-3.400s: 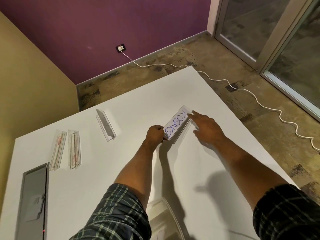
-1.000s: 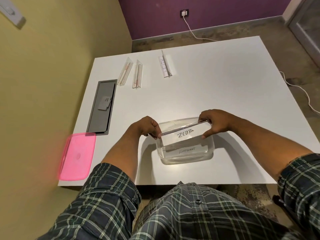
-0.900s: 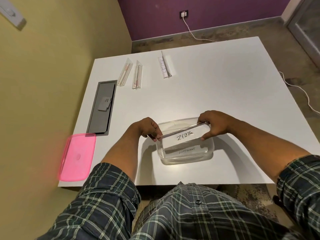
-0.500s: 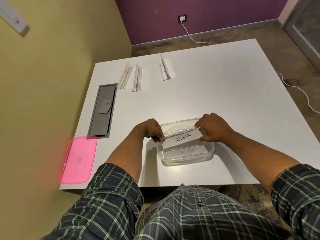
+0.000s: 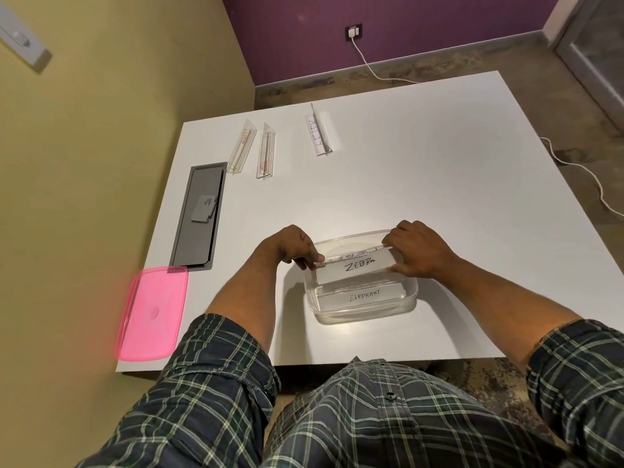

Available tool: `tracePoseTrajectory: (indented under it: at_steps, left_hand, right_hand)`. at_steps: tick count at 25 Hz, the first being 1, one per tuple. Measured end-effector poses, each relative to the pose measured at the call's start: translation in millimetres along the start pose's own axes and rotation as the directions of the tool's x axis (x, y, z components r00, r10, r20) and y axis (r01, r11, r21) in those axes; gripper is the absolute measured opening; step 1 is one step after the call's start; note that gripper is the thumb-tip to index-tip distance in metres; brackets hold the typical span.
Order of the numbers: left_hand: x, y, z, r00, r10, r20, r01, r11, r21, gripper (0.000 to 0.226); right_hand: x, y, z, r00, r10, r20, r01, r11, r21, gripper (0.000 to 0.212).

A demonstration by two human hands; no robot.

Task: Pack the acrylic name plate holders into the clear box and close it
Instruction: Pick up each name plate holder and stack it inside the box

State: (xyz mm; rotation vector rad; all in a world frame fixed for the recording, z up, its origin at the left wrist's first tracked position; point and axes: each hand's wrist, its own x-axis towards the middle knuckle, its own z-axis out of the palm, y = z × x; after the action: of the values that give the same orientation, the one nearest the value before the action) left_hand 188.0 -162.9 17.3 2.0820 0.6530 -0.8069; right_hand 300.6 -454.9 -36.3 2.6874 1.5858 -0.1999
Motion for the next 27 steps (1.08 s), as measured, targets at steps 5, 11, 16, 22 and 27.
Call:
tracePoseTrajectory:
  at_steps: [5,11,16,22,27]
  left_hand:
    - [12,1,9,0.997,0.069,0.029,-0.069,0.998,0.003,0.023]
    - [18,-4,3,0.992,0.1,-0.075,-0.091,0.989,0.112,0.013]
    - [19,4,19,0.98,0.128,-0.153,-0.043,0.884,0.465,0.012]
    - [23,1,37,0.955,0.204,-0.217,-0.011,0.753,0.658,0.015]
    - [25,2,37,0.955,0.232,-0.186,-0.031,0.698,0.715,0.015]
  right_hand:
    - [10,-11,1,0.998,-0.007,0.062,0.016,0.989,-0.146,0.048]
    - [10,-6,4,0.997,-0.028,0.074,0.042,0.978,-0.203,0.045]
    - [20,-22,14,0.988,0.027,0.15,0.015,0.962,-0.273,0.017]
    - [26,-14,22,0.981,0.021,0.194,0.041,0.949,-0.313,0.026]
    - [33,-9,20,0.977,-0.05,0.207,0.105,0.958,-0.268,0.025]
